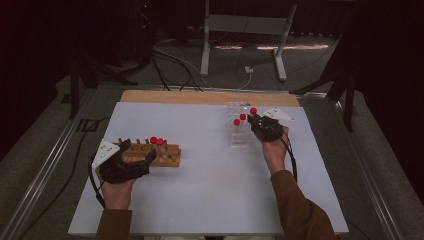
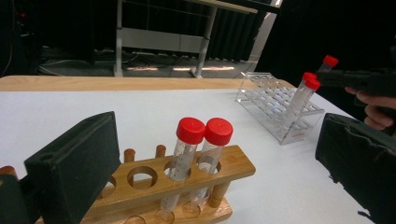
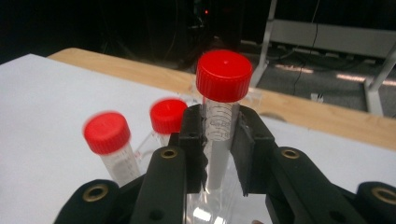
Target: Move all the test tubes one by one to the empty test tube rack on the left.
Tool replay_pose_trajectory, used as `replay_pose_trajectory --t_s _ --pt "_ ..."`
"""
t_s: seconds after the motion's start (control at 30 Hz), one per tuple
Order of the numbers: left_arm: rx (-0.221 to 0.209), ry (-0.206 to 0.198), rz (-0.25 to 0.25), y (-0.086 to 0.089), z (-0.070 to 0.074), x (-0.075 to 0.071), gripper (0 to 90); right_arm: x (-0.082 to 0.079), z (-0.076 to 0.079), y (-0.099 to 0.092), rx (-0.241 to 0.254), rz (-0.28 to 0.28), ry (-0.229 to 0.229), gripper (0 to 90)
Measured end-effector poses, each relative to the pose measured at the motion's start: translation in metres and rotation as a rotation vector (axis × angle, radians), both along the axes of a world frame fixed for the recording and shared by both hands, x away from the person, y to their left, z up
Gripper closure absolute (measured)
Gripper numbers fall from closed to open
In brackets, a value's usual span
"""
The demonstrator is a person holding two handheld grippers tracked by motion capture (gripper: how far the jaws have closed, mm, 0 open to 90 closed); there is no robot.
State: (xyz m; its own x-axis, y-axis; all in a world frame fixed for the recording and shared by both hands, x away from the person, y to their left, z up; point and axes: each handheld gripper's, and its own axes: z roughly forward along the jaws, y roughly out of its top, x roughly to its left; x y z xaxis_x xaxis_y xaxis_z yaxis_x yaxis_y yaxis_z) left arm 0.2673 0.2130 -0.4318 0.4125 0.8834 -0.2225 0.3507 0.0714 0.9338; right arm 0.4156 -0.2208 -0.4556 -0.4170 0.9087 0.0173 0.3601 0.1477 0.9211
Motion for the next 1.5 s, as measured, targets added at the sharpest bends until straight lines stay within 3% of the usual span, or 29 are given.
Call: replay_pose_trajectory --t_s 0.17,0.5,0.9,1.03,1.5 --pt "-0.004 0.002 0.004 0.001 0.000 0.000 0.7 -0.005 0.015 0.001 0.004 0.015 -0.041 74.8" --pt "-0.010 -0.004 0.004 0.002 0.001 -0.001 0.7 -0.016 0.031 -0.007 0.018 0.049 -0.066 74.8" --pt "-0.003 -0.004 -0.005 -0.002 0.000 -0.001 0.7 -0.049 0.035 -0.004 0.018 0.166 -0.060 74.8" --pt "-0.033 -0.007 -0.017 -0.003 0.002 -0.001 0.7 -0.063 0.037 -0.005 0.024 0.203 -0.061 74.7" --pt "0.000 -0.050 -0.076 -0.028 0.018 -0.008 1.9 -0.097 0.031 0.001 0.014 0.290 -0.044 74.7"
